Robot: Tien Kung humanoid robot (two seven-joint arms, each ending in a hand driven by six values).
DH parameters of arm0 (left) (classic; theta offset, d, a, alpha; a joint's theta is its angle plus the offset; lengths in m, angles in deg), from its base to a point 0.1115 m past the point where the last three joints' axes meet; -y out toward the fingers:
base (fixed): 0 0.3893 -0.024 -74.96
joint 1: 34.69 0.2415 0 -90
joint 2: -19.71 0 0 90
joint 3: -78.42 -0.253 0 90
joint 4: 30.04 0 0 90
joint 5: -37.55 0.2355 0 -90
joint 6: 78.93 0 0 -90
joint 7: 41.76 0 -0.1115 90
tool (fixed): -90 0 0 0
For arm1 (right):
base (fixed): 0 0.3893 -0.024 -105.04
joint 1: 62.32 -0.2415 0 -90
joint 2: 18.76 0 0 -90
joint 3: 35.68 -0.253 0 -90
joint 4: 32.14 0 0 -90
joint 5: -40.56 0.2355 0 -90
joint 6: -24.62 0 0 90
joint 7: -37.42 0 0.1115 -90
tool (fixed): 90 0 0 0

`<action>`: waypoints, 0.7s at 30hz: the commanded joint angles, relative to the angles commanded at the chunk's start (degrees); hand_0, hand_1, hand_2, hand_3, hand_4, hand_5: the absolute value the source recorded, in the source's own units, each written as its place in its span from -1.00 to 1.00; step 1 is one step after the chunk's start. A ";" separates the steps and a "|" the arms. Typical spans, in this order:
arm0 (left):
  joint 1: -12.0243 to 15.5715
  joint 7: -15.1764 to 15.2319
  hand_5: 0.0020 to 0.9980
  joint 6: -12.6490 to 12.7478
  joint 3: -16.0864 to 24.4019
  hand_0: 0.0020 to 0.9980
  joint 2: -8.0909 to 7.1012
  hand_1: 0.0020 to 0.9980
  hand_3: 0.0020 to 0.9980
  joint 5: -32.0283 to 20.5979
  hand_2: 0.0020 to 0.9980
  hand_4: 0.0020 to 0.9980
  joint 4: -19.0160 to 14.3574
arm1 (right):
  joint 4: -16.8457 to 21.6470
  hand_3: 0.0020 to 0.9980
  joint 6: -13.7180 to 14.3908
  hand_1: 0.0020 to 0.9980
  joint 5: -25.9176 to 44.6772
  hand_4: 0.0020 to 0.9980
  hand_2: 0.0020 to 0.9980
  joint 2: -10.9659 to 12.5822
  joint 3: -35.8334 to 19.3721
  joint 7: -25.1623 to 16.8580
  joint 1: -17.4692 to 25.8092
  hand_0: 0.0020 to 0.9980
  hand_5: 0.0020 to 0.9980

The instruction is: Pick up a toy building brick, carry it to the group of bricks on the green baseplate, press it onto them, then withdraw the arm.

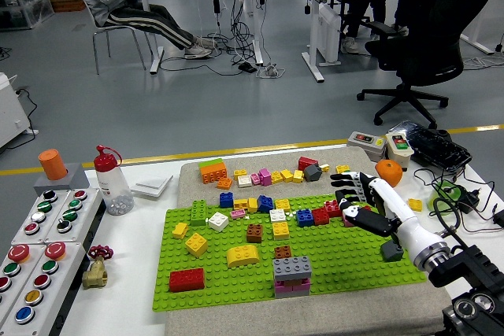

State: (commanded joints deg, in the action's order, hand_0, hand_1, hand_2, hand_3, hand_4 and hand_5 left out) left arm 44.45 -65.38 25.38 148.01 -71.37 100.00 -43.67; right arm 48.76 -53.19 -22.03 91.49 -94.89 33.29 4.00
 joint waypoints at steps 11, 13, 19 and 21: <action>-0.21 0.12 0.87 -0.03 -0.23 0.26 0.14 0.19 -0.19 -0.53 0.22 -0.40 0.06 | -0.24 0.48 0.77 0.49 19.92 -0.03 0.50 -1.30 -5.72 -3.28 3.17 0.45 -0.45; -0.23 0.06 0.87 -0.07 -0.27 0.26 0.13 0.19 -0.19 -0.53 0.22 -0.40 0.06 | -0.31 0.48 0.59 0.49 22.24 -0.03 0.50 -1.51 -6.29 -3.13 3.57 0.45 -0.45; -0.42 0.23 0.87 -0.13 -0.49 0.26 0.01 0.19 -0.19 -0.74 0.22 -0.40 0.13 | -0.43 0.46 0.35 0.48 24.50 -0.04 0.49 -2.00 -7.76 -2.73 4.39 0.45 -0.41; -0.47 0.28 0.87 -0.14 -0.47 0.26 -0.01 0.19 -0.19 -0.70 0.22 -0.40 0.15 | -0.50 0.46 0.39 0.48 24.56 -0.04 0.49 -2.06 -8.03 -2.66 4.50 0.45 -0.41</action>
State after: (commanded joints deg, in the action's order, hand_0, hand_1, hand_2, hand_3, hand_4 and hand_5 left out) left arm 43.98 -65.10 25.25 147.53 -71.39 99.29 -43.52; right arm 48.26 -52.80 2.54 89.43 -102.92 30.64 8.50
